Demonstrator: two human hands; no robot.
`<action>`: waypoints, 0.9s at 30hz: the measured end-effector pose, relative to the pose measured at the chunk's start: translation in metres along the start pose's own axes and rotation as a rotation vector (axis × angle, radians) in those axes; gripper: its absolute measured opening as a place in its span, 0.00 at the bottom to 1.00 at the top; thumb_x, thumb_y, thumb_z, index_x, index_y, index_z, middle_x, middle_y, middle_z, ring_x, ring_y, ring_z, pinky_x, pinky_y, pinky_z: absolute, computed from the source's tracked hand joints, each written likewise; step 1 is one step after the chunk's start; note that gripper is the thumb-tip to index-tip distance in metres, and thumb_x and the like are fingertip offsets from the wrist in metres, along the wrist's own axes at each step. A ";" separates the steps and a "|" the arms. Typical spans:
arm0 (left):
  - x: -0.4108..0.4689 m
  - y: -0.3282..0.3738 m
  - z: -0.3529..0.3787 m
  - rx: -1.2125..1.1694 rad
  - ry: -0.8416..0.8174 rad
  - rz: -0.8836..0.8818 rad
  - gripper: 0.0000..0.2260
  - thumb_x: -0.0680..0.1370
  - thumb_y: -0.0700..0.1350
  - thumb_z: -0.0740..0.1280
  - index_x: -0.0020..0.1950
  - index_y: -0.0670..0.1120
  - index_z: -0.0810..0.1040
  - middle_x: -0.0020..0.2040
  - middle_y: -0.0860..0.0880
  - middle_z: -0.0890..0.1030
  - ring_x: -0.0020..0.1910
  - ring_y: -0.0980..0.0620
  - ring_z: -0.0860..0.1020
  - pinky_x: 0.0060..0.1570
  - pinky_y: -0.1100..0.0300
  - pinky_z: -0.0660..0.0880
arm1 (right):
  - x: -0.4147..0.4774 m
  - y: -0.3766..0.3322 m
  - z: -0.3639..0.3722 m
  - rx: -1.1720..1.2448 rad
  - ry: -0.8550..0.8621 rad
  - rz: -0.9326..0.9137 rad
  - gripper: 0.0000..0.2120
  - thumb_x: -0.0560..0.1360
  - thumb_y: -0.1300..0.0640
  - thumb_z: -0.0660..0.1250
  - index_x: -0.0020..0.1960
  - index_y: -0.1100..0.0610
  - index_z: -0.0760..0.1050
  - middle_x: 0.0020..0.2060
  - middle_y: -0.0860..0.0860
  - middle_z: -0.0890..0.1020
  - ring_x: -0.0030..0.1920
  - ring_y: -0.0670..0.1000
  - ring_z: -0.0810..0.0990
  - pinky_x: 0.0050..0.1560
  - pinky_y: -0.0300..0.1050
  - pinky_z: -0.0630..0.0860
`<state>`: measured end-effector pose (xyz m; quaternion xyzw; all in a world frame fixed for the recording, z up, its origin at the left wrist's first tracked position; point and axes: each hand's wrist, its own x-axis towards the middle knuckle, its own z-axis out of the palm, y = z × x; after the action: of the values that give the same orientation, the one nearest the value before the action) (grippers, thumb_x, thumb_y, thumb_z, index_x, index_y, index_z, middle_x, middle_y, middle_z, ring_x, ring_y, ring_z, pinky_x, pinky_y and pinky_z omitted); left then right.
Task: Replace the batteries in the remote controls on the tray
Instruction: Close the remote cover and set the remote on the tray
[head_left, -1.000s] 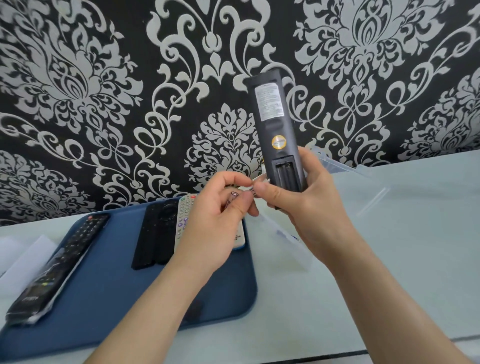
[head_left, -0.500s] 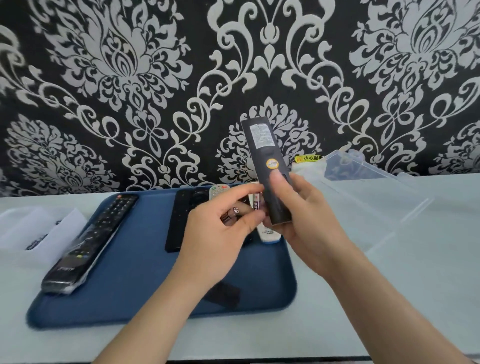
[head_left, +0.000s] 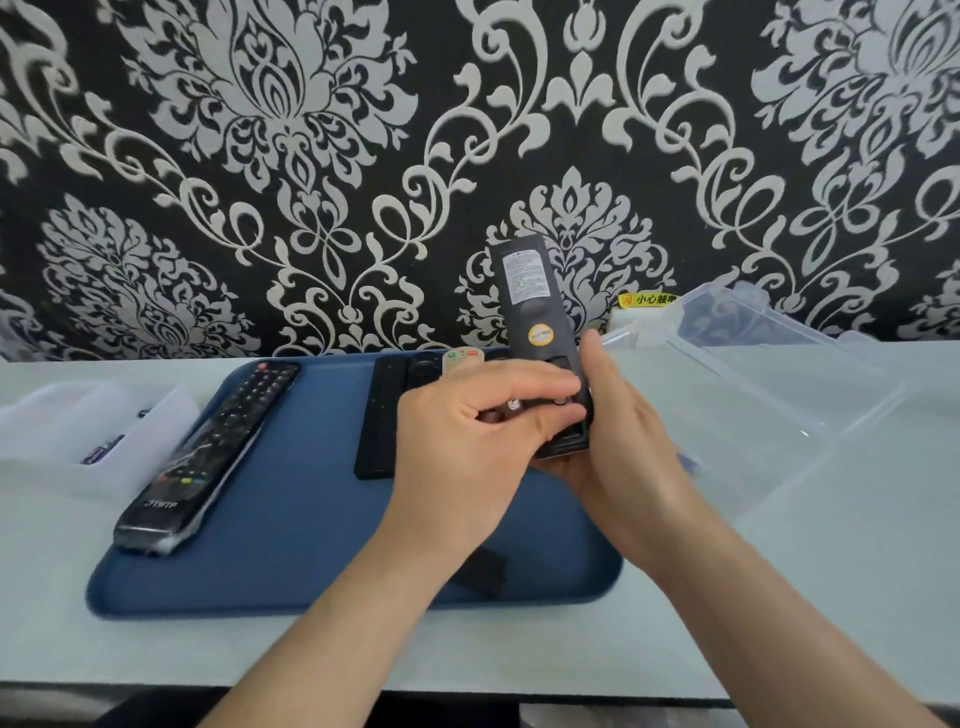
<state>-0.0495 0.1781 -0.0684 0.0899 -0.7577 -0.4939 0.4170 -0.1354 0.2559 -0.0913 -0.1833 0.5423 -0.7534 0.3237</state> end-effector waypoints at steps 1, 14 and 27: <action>-0.001 -0.004 0.001 0.042 -0.003 0.042 0.12 0.65 0.34 0.77 0.43 0.49 0.85 0.42 0.60 0.84 0.46 0.62 0.81 0.50 0.68 0.75 | 0.000 0.000 0.000 0.012 0.016 -0.003 0.24 0.83 0.42 0.52 0.61 0.57 0.78 0.52 0.56 0.86 0.54 0.56 0.84 0.55 0.58 0.80; -0.005 -0.016 0.006 0.420 -0.032 0.306 0.08 0.69 0.44 0.75 0.47 0.47 0.86 0.48 0.54 0.85 0.40 0.52 0.80 0.44 0.60 0.76 | 0.003 0.001 0.002 0.013 0.108 -0.125 0.30 0.73 0.35 0.58 0.59 0.60 0.75 0.56 0.67 0.79 0.59 0.67 0.78 0.58 0.62 0.76; 0.006 -0.007 -0.005 0.150 -0.082 -0.125 0.11 0.65 0.36 0.78 0.38 0.51 0.85 0.42 0.59 0.84 0.49 0.62 0.79 0.53 0.66 0.73 | -0.006 0.008 0.010 -0.071 -0.032 -0.182 0.17 0.83 0.43 0.53 0.58 0.53 0.73 0.50 0.53 0.84 0.49 0.53 0.85 0.45 0.53 0.80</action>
<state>-0.0516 0.1672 -0.0702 0.1477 -0.8020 -0.4640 0.3458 -0.1225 0.2512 -0.0949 -0.2552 0.5445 -0.7569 0.2557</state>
